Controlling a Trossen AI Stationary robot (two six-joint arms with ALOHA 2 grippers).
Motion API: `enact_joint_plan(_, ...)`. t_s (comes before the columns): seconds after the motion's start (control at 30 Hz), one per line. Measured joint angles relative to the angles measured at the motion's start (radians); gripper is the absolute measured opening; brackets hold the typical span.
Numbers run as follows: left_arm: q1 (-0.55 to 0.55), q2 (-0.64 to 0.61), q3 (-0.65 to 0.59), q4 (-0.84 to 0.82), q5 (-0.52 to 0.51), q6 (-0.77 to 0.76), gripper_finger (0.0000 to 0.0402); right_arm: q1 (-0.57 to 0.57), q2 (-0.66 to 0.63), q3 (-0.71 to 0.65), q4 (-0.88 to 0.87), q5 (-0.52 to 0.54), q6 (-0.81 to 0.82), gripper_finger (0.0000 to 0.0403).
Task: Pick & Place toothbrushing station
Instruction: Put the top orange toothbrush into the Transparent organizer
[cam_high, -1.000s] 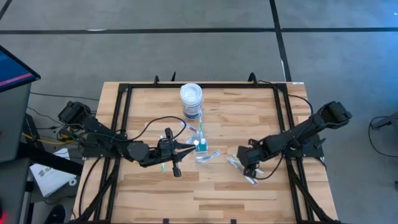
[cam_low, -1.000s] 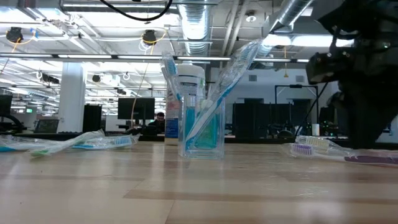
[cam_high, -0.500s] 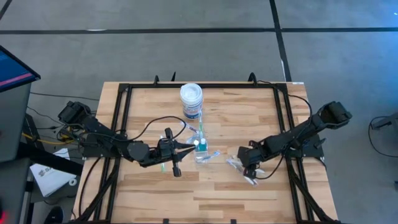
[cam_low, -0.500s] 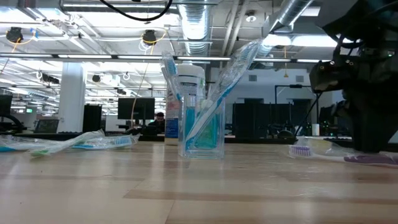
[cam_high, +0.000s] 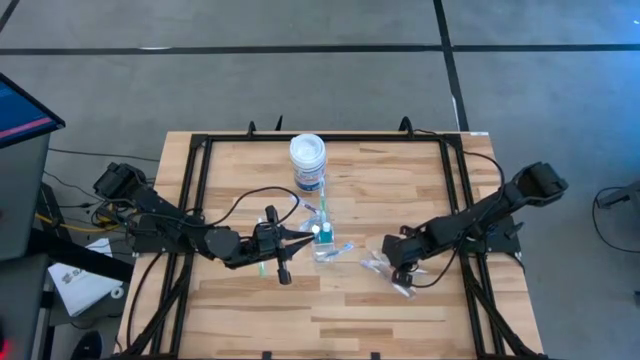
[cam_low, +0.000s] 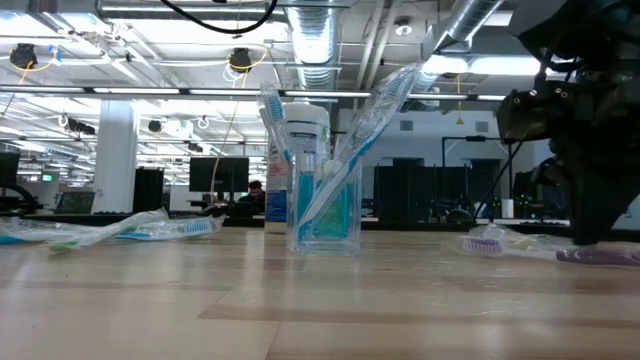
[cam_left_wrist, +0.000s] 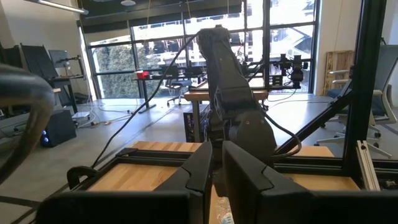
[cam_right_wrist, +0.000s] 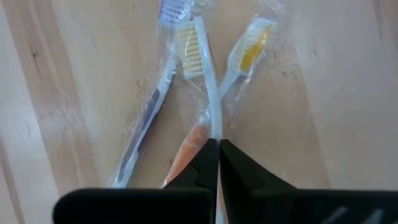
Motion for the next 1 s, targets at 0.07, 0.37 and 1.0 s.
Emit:
enact_joint_plan(0.07,0.0,0.0,0.0,0.0,0.0,0.0,0.003,0.0,-0.016,-0.001,-0.005,0.001,0.0,0.0001)
enact_joint_plan(0.37,0.0,0.0,0.0,0.0,-0.001,0.0,0.003,0.001,-0.092,-0.002,-0.012,0.032,-0.004,0.0001)
enact_joint_plan(1.0,0.0,0.0,0.0,0.0,-0.005,0.0,0.003,0.059,-0.273,-0.001,0.004,0.122,-0.019,0.0)
